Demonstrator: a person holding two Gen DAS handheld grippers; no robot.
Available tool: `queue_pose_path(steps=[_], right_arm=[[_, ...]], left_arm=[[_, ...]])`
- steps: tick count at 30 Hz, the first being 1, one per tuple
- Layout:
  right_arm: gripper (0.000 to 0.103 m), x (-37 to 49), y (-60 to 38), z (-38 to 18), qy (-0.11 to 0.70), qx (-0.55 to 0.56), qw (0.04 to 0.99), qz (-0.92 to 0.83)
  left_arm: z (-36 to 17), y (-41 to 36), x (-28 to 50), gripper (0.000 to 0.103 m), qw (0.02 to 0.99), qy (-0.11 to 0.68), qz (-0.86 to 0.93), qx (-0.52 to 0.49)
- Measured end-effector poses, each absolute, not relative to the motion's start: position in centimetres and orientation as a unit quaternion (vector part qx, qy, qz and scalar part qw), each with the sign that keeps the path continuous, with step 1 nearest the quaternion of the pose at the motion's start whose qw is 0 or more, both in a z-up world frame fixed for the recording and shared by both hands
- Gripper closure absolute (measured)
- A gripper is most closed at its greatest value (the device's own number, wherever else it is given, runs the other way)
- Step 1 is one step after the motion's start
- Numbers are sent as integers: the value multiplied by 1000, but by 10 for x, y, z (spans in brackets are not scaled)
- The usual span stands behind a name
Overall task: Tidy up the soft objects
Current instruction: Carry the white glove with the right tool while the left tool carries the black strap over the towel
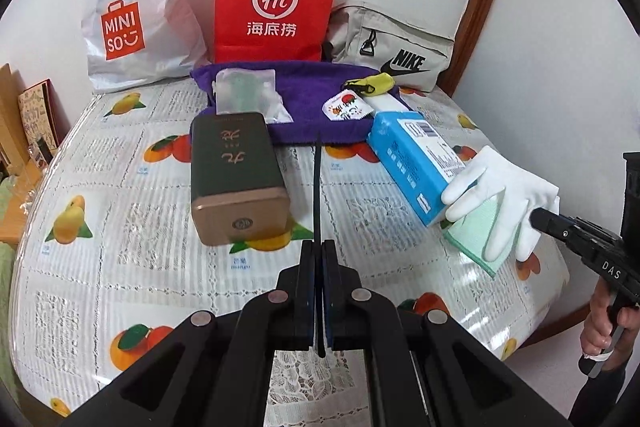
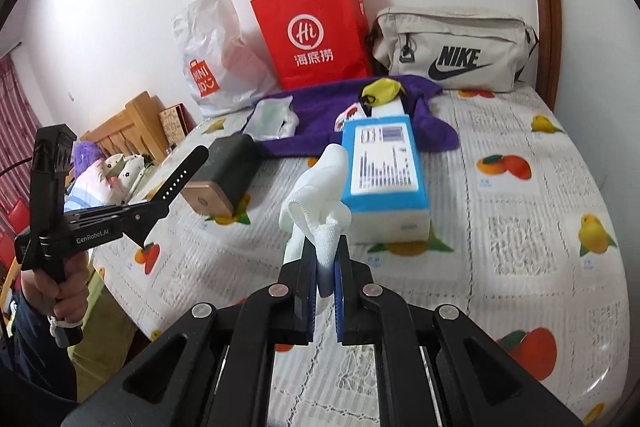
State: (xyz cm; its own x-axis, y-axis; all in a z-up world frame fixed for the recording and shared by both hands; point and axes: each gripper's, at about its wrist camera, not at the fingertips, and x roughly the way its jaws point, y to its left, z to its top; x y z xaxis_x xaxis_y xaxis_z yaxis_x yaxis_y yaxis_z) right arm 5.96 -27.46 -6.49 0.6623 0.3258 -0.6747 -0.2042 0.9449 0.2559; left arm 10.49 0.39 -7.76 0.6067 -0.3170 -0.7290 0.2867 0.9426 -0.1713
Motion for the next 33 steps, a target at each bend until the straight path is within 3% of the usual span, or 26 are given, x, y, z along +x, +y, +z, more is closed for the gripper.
queue_pose_path(steps=[33], right_arm=[[96, 171, -257, -21, 375, 58, 914, 145]], left_arm=[[-53, 7, 205, 99, 896, 421, -138, -32]])
